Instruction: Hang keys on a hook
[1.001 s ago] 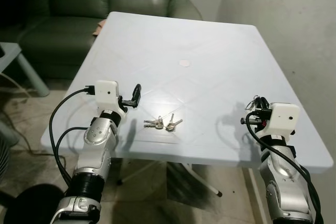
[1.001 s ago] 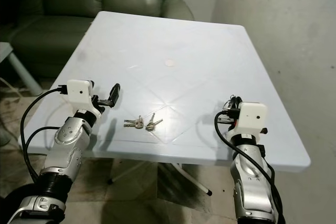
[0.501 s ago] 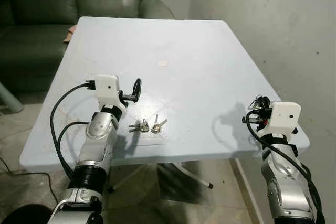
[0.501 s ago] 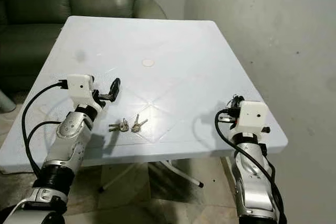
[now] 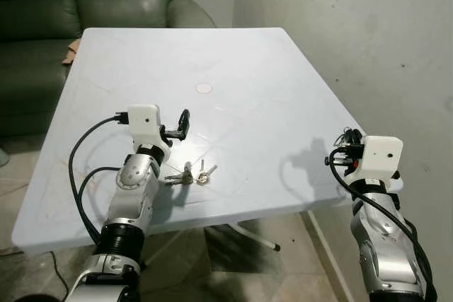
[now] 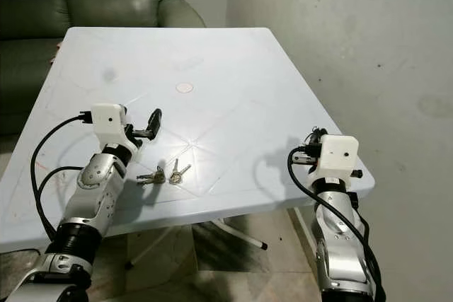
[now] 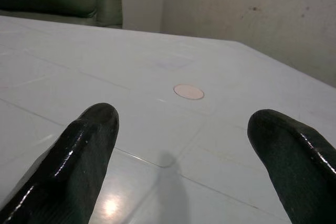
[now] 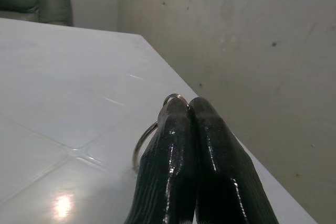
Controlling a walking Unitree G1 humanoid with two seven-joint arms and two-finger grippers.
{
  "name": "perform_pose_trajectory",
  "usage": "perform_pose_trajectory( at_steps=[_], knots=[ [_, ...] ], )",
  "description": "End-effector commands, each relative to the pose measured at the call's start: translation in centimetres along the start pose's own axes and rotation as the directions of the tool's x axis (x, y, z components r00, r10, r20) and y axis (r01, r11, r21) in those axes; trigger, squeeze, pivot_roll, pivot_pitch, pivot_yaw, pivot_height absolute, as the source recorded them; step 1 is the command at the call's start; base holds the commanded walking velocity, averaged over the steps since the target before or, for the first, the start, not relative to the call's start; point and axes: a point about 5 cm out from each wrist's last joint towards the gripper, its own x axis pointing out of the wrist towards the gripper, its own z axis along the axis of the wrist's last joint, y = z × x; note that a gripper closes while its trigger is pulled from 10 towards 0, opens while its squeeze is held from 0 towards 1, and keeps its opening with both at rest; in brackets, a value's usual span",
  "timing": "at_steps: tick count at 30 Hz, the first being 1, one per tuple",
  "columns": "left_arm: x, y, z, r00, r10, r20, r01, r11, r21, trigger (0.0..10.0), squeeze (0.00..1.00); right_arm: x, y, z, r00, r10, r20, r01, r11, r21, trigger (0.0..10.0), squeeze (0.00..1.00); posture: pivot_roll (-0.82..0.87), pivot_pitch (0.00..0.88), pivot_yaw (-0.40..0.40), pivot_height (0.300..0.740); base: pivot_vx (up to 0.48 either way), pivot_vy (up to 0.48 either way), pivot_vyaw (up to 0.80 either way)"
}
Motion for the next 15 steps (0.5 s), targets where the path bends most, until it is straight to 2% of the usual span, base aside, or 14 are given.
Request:
perform_pose_trajectory(
  at_steps=[1,3,8,10,15],
  knots=[
    [0.17,-0.14,0.12,1.000,0.002,0.005,-0.002,1.000,-0.012,10.0,0.00,0.03,-0.13,0.21,1.000,0.002,0.002,-0.002,1.000,-0.006,10.0,0.00,0.04,0.050,-0.043,0.740,0.000,0.000,-0.75],
    [0.20,-0.18,0.10,1.000,-0.002,0.003,0.002,1.000,0.002,10.0,0.00,0.01,-0.15,0.19,1.000,0.005,0.000,-0.005,1.000,-0.009,10.0,0.00,0.04,0.048,-0.044,0.740,0.000,0.000,-0.75],
    [0.13,-0.26,0.12,1.000,-0.008,0.009,0.008,1.000,-0.021,10.0,0.00,-0.07,-0.23,0.14,1.000,0.006,-0.001,-0.006,1.000,-0.014,10.0,0.00,0.04,0.043,-0.044,0.740,0.000,0.000,-0.75],
    [0.12,-0.14,0.10,1.000,-0.001,0.002,0.001,1.000,0.006,10.0,0.00,-0.06,-0.18,0.15,1.000,0.008,-0.002,-0.008,1.000,-0.016,10.0,0.00,0.04,0.043,-0.044,0.740,0.000,0.000,-0.75],
    [0.10,-0.12,-0.02,1.000,-0.006,-0.003,0.006,1.000,0.002,10.0,0.00,-0.04,-0.02,0.12,1.000,0.013,-0.002,-0.013,1.000,-0.015,10.0,0.00,0.04,0.034,-0.045,0.740,0.000,0.000,-0.74]
  ],
)
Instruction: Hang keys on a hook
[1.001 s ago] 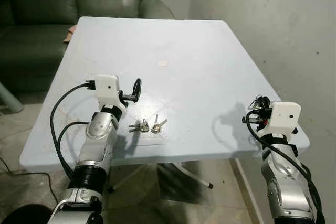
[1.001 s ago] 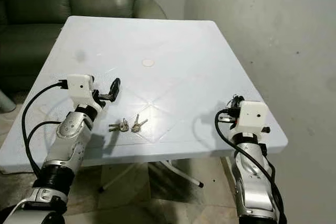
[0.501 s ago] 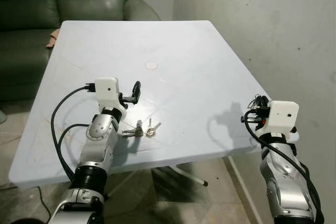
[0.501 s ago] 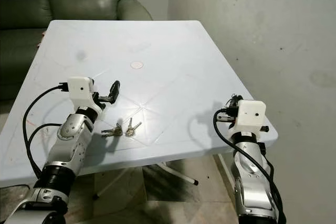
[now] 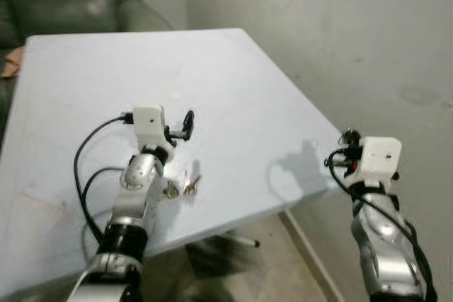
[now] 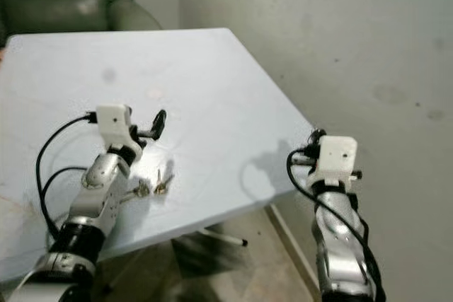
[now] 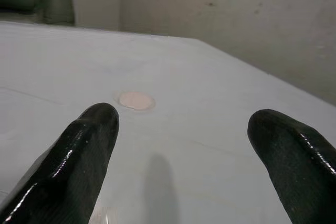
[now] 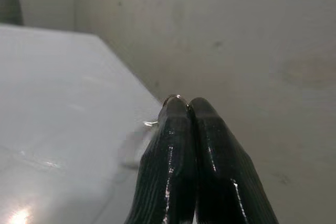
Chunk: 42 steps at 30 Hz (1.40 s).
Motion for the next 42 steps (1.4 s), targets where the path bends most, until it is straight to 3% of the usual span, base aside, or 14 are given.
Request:
perform_pose_trajectory(
  at_steps=[1,31,42],
  knots=[
    [0.26,-1.22,0.08,0.999,-0.035,0.002,0.035,0.999,-0.005,10.0,0.00,-0.02,-0.57,-0.05,1.000,-0.015,-0.008,0.015,1.000,-0.007,10.0,0.00,0.04,0.034,-0.045,0.740,0.000,0.000,-0.74],
    [0.13,-1.44,0.33,0.998,-0.053,0.022,0.053,0.999,0.012,10.0,0.00,0.04,-0.74,-0.01,1.000,-0.020,-0.008,0.020,1.000,-0.011,10.0,0.00,0.05,0.049,-0.045,0.740,0.000,0.000,-0.75],
    [-0.20,-1.95,0.11,0.996,-0.086,0.015,0.086,0.996,0.013,10.0,0.00,-0.51,-1.01,0.17,0.999,-0.033,0.015,0.033,0.999,0.022,10.0,0.00,0.04,0.061,-0.024,0.740,0.000,0.000,-0.05]
  ],
)
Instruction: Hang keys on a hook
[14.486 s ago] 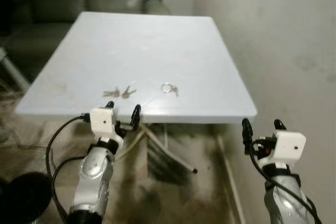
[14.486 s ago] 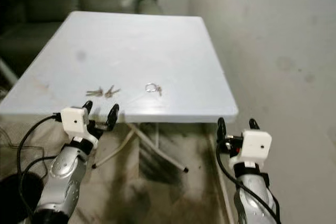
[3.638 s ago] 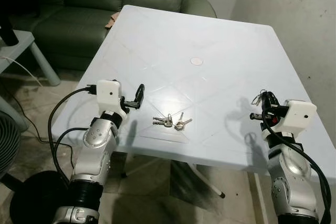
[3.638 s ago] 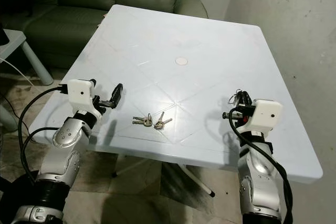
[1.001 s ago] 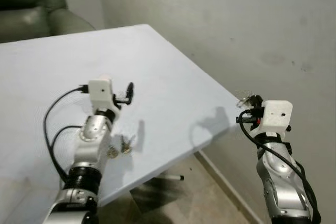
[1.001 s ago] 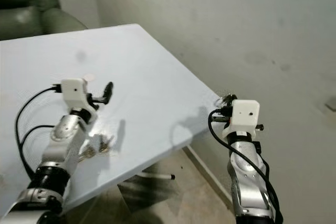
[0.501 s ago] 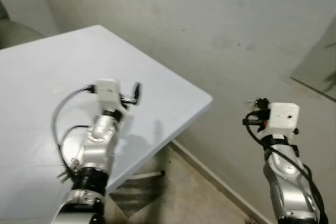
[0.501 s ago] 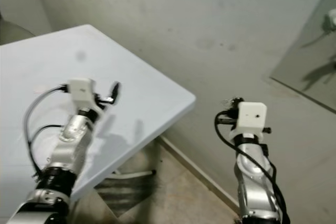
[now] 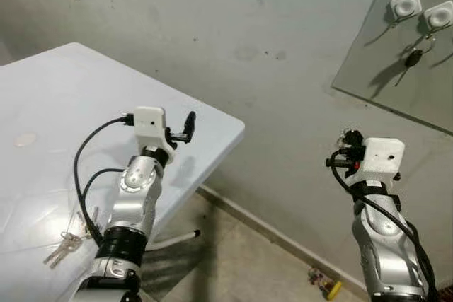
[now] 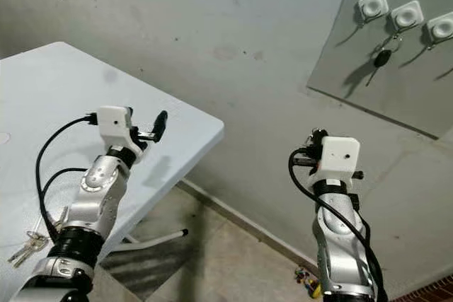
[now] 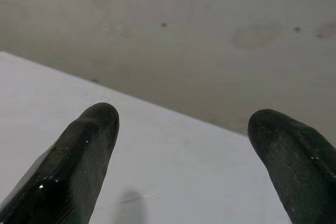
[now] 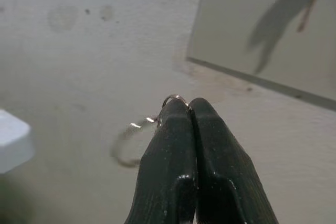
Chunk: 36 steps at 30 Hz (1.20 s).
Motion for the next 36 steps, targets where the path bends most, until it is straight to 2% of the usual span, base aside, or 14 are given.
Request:
perform_pose_trajectory(
  at_steps=[1,7,24,28,36],
  knots=[
    [0.03,-0.44,0.14,1.000,-0.021,0.000,0.021,1.000,-0.001,10.0,0.00,-0.21,-0.43,0.47,1.000,-0.012,0.023,0.012,1.000,0.003,10.0,0.00,0.03,0.062,-0.021,0.740,0.000,0.000,0.00],
    [0.18,-0.67,0.38,0.999,-0.043,0.010,0.043,0.999,-0.015,10.0,0.00,-0.40,-0.52,0.55,0.999,-0.019,0.028,0.018,1.000,0.008,10.0,0.00,0.03,0.064,-0.017,0.740,0.000,-0.104,0.00],
    [0.13,-0.69,0.40,0.999,-0.044,0.006,0.044,0.999,-0.023,10.0,0.00,-0.57,-0.60,0.54,1.000,-0.017,0.025,0.017,1.000,0.003,10.0,0.00,0.03,0.065,-0.022,0.740,0.000,-0.443,0.00],
    [0.09,-0.67,0.17,1.000,-0.016,-0.003,0.016,0.998,-0.060,10.0,0.00,-0.50,-0.53,0.59,1.000,-0.009,0.024,0.009,1.000,-0.005,10.0,0.00,0.03,0.064,-0.028,0.740,0.000,0.000,0.00],
    [0.11,-1.15,0.18,0.999,-0.034,-0.003,0.034,0.997,-0.063,10.0,0.00,-0.54,-0.61,0.69,1.000,-0.005,0.029,0.005,1.000,-0.007,10.0,0.00,0.02,0.058,-0.032,0.740,0.000,0.000,0.00]
  ],
)
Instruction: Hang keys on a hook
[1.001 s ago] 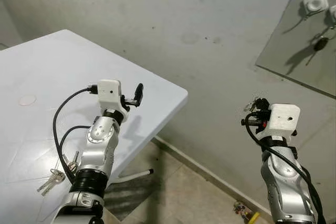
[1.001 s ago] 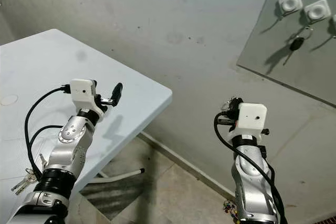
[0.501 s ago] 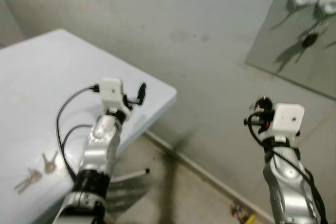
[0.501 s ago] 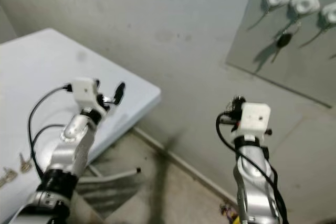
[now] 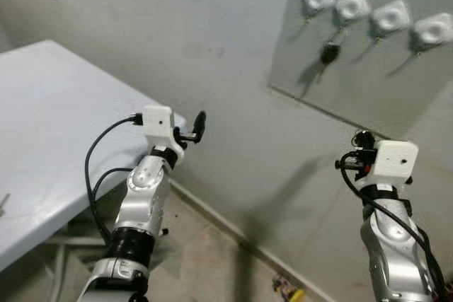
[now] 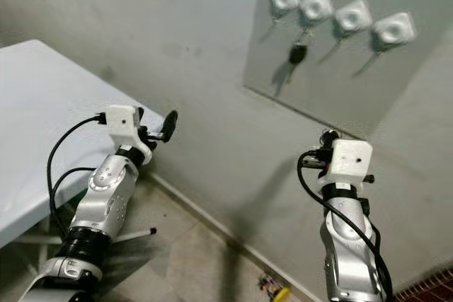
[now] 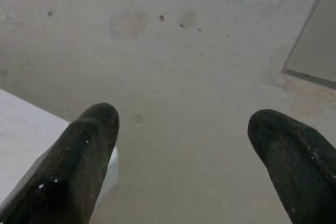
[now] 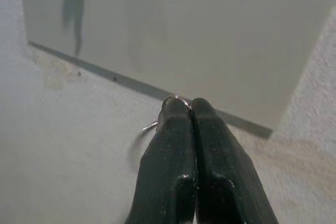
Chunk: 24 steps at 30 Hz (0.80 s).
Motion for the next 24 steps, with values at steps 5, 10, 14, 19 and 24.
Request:
perform_pose_trajectory(
  at_steps=[5,10,14,19,24],
  knots=[
    [0.0,-0.2,0.1,1.000,-0.014,-0.006,0.014,1.000,-0.003,10.0,0.00,0.1,0.2,0.5,1.000,0.013,0.019,-0.013,1.000,0.003,10.0,0.00,0.02,0.053,-0.031,0.740,0.000,0.000,0.00],
    [0.0,-0.6,0.3,0.999,-0.039,0.001,0.039,0.999,0.008,10.0,0.00,0.1,0.2,0.6,1.000,0.014,0.021,-0.014,1.000,0.000,10.0,0.00,0.02,0.052,-0.031,0.740,0.000,0.000,0.00],
    [0.0,-0.7,0.3,0.999,-0.045,-0.001,0.045,0.999,0.006,10.0,0.00,0.1,0.2,0.5,1.000,0.019,0.022,-0.019,1.000,-0.001,10.0,0.00,0.02,0.045,-0.034,0.740,0.000,0.000,0.00],
    [-0.1,-0.8,0.2,0.999,-0.050,-0.001,0.050,0.999,0.000,10.0,0.00,0.1,0.2,0.6,0.999,0.022,0.024,-0.022,1.000,-0.004,10.0,0.00,0.02,0.042,-0.039,0.740,0.000,0.000,0.00],
    [-0.2,-1.7,0.6,0.992,-0.122,0.017,0.121,0.992,0.039,10.0,0.00,0.2,0.2,1.0,0.999,0.026,0.041,-0.026,1.000,-0.002,10.0,0.00,0.02,0.041,-0.041,0.740,0.000,0.000,0.00]
  ],
)
